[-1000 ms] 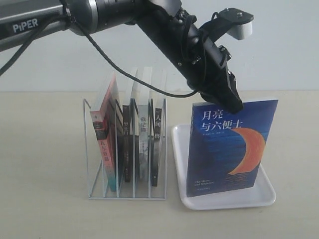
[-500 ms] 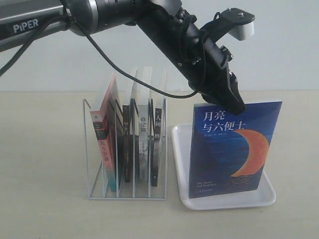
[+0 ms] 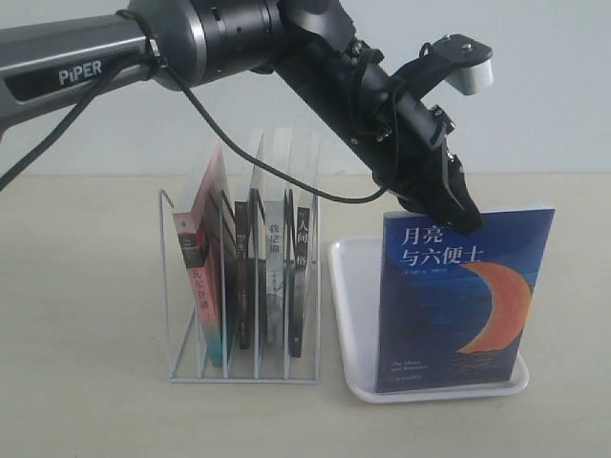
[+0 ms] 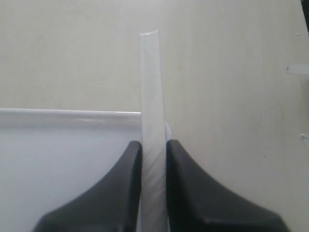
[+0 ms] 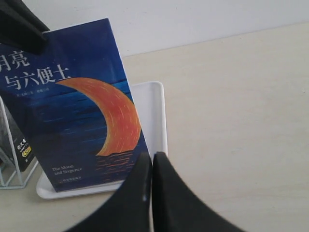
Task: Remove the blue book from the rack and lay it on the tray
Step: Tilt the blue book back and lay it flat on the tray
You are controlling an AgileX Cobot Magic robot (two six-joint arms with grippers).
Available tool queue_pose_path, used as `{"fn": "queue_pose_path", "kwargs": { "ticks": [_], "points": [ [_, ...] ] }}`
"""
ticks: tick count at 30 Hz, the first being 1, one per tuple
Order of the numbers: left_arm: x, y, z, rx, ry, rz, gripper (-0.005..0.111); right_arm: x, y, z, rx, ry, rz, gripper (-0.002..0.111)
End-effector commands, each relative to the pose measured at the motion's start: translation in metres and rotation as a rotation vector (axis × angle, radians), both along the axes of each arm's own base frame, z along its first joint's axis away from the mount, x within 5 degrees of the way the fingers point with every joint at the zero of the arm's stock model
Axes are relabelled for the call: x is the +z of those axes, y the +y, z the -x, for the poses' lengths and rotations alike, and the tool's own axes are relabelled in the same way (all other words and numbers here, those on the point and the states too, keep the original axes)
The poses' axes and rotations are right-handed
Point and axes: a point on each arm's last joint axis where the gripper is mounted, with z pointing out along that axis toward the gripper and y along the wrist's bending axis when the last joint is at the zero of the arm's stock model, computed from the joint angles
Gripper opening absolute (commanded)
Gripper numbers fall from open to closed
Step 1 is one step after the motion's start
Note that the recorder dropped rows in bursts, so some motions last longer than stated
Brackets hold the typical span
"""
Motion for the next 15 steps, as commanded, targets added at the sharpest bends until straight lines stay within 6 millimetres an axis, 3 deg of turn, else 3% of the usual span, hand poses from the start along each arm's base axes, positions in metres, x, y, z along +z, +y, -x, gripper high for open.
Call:
{"fn": "queue_pose_path", "kwargs": {
  "ticks": [1,15],
  "points": [
    [0.0020,-0.0013,-0.0002,-0.011,-0.019,0.013,0.004,0.0013,-0.0003,0.0000,-0.003,-0.016,0.004,0.000],
    [0.0012,-0.0007,-0.0027,0.002,-0.044,0.002,0.004,0.0013,-0.0003,0.0000,-0.003,-0.016,0.004,0.000]
  ]
}}
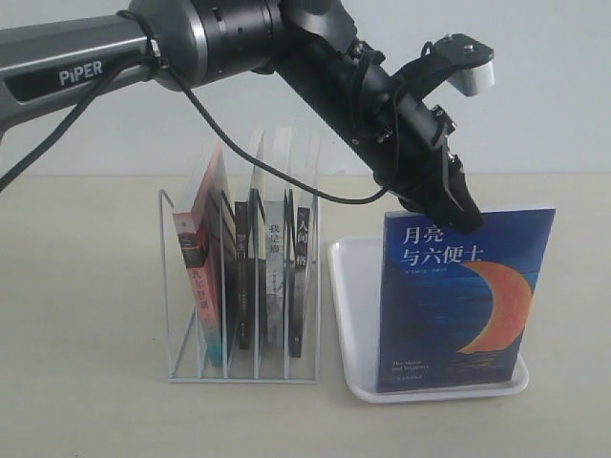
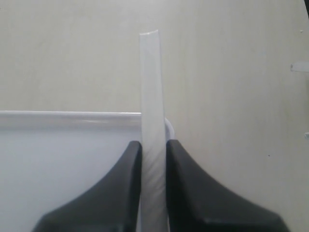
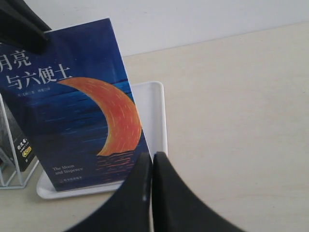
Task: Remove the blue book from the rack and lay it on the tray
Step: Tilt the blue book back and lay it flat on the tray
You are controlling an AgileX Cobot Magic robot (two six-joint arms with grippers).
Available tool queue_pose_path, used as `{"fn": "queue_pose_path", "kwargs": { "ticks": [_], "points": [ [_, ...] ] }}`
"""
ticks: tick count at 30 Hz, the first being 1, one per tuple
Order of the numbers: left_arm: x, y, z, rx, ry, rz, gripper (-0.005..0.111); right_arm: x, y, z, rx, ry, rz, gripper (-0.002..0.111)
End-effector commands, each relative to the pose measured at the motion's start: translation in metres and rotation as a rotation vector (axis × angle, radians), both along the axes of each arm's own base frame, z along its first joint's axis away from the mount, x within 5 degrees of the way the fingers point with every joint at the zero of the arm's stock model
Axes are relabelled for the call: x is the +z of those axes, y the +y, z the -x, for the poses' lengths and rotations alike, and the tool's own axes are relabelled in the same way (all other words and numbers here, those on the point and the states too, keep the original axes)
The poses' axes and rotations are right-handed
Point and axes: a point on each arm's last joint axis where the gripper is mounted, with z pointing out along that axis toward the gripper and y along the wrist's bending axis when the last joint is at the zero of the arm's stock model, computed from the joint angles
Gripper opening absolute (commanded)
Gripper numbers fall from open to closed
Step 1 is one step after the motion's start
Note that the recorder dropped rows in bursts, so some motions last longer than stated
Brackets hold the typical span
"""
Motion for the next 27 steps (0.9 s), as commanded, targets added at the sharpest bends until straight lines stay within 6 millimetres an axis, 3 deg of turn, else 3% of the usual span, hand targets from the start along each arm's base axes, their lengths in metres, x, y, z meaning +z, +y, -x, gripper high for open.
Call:
{"fn": "queue_pose_path", "kwargs": {
  "ticks": [1,9,19,27],
  "points": [
    [0.002,-0.001,-0.002,0.008,-0.026,0.005,0.004,0.001,0.000,0.000,-0.003,-0.016,0.004,0.000],
    [0.001,-0.001,-0.003,0.016,-0.041,-0.001,0.005,0.001,0.000,0.000,-0.003,-0.016,0.004,0.000],
    [0.001,0.001,-0.008,0.034,-0.092,-0.014,0.033,0.001,0.000,0.000,-0.003,-0.016,0.004,0.000],
    [0.014,0.004,-0.008,0.053,-0.150,0.000,0.037,0.001,0.000,0.000,-0.003,-0.016,0.004,0.000]
  ]
}}
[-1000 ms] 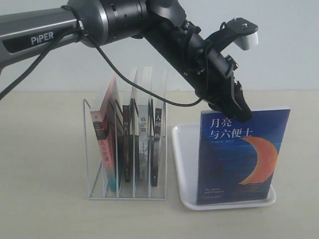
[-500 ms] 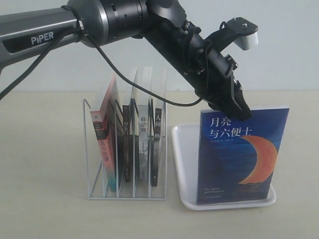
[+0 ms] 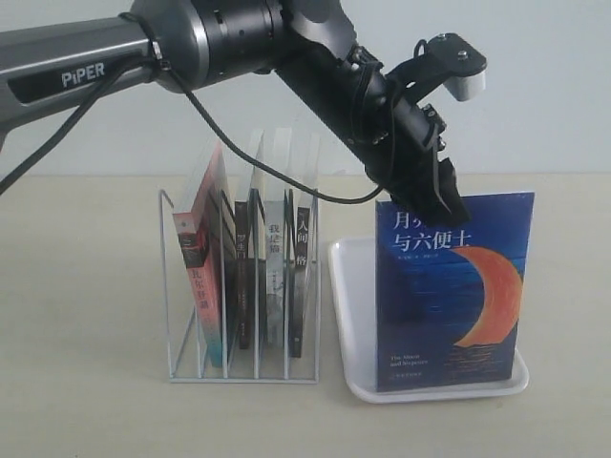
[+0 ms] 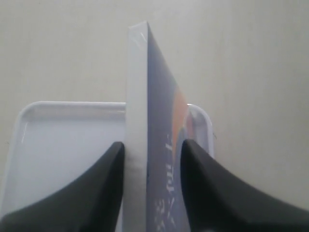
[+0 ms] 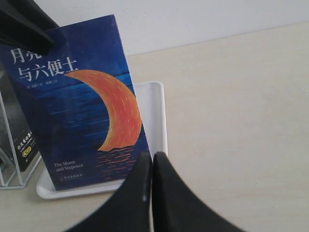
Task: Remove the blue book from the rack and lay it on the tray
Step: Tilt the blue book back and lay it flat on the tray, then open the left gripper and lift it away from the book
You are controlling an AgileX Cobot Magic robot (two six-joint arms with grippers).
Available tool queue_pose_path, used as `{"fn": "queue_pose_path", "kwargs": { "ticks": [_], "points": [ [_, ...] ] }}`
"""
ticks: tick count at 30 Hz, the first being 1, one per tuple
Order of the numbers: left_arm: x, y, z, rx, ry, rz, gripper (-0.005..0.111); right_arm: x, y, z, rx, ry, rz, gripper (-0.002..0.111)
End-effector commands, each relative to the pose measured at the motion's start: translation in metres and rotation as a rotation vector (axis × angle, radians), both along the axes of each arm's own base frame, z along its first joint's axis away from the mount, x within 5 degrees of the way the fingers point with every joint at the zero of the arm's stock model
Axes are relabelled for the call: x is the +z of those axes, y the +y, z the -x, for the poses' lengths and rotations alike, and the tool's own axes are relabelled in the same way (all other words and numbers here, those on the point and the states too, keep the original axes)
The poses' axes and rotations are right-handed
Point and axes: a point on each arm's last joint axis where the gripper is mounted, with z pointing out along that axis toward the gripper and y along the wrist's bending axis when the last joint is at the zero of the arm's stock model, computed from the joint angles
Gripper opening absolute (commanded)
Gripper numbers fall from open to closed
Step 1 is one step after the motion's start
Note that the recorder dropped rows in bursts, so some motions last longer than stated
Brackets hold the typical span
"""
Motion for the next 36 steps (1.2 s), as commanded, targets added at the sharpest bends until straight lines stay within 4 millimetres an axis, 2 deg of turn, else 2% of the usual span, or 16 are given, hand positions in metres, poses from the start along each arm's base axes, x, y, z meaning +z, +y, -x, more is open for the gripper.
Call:
{"fn": "queue_pose_path", "kwargs": {
  "ticks": [1,5,14,19,21,25,28,32,36],
  "points": [
    [0.020,0.002,0.002,0.015,-0.055,0.039,0.037,0.001,0.000,0.000,-0.003,-0.016,0.004,0.000],
    [0.029,0.004,0.004,0.016,-0.071,0.053,0.037,0.001,0.000,0.000,-0.003,-0.016,0.004,0.000],
    [0.034,0.005,0.005,0.016,-0.079,0.060,0.037,0.001,0.000,0.000,-0.003,-0.016,0.004,0.000],
    [0.060,0.017,0.017,0.025,-0.081,0.049,0.036,0.001,0.000,0.000,-0.003,-0.016,0.004,0.000],
    [0.070,0.025,0.024,0.034,-0.056,0.014,0.031,0.001,0.000,0.000,-0.003,-0.016,0.004,0.000],
    [0.079,0.035,0.035,0.079,0.036,-0.036,0.005,0.001,0.000,0.000,-0.003,-0.016,0.004,0.000],
    [0.088,0.039,0.037,0.192,0.097,-0.025,0.004,0.001,0.000,0.000,-0.002,-0.016,0.006,0.000],
    [0.098,0.045,0.044,0.260,0.143,-0.009,0.004,0.001,0.000,0.000,-0.002,-0.016,0.006,0.000],
    [0.089,0.056,0.058,0.322,0.249,-0.041,0.004,0.001,0.000,0.000,-0.002,-0.016,0.006,0.000]
  ]
}}
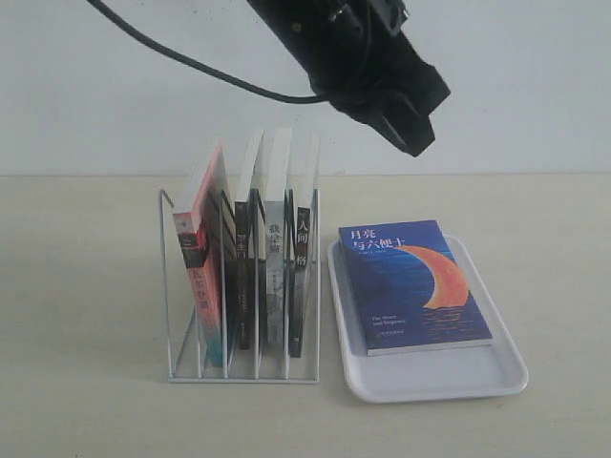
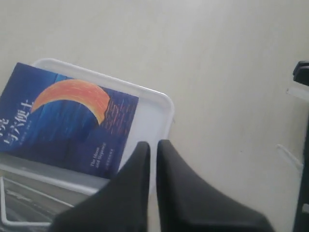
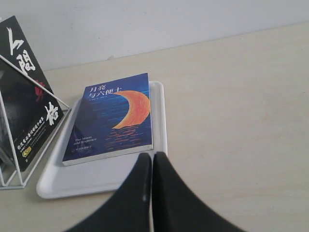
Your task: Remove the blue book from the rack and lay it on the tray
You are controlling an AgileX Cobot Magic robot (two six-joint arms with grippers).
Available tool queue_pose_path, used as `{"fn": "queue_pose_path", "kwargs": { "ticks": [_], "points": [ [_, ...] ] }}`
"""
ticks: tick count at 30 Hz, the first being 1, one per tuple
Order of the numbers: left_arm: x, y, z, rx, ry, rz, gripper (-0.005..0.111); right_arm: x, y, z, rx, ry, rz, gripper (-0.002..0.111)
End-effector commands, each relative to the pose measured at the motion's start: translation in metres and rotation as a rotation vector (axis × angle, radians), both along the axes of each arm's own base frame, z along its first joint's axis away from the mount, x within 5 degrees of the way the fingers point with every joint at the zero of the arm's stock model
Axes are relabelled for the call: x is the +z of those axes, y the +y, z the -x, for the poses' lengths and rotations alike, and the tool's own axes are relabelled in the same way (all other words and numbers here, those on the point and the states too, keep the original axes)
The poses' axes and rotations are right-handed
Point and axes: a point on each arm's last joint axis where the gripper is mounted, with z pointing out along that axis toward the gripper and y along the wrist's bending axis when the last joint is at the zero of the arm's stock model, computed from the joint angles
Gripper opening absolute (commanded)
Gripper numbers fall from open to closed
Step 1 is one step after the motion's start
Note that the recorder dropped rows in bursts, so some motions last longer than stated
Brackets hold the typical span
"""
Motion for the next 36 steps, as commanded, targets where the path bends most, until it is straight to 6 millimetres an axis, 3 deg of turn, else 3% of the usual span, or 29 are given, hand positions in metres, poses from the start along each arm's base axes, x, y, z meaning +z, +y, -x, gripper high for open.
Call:
{"fn": "queue_pose_path", "kwargs": {
  "ticks": [1,9,17,20,25,36],
  "points": [
    [-0.006,0.014,0.019,0.060,0.112,-0.023,0.004,0.001,0.000,0.000,-0.002,-0.016,0.006,0.000],
    [-0.037,0.046,0.058,0.133,0.113,0.083,0.004,0.001,0.000,0.000,-0.002,-0.016,0.006,0.000],
    [-0.078,0.089,0.115,0.208,0.057,0.414,0.004,0.001,0.000,0.000,-0.002,-0.016,0.006,0.000],
    [-0.097,0.105,0.135,0.228,0.074,0.459,0.004,0.001,0.000,0.000,-0.002,-0.016,0.006,0.000],
    [-0.114,0.123,0.160,0.242,0.145,0.495,0.004,0.001,0.000,0.000,-0.002,-0.016,0.006,0.000],
    [-0.117,0.128,0.167,0.230,0.151,0.489,0.004,0.001,0.000,0.000,-0.002,-0.016,0.006,0.000]
  ]
}}
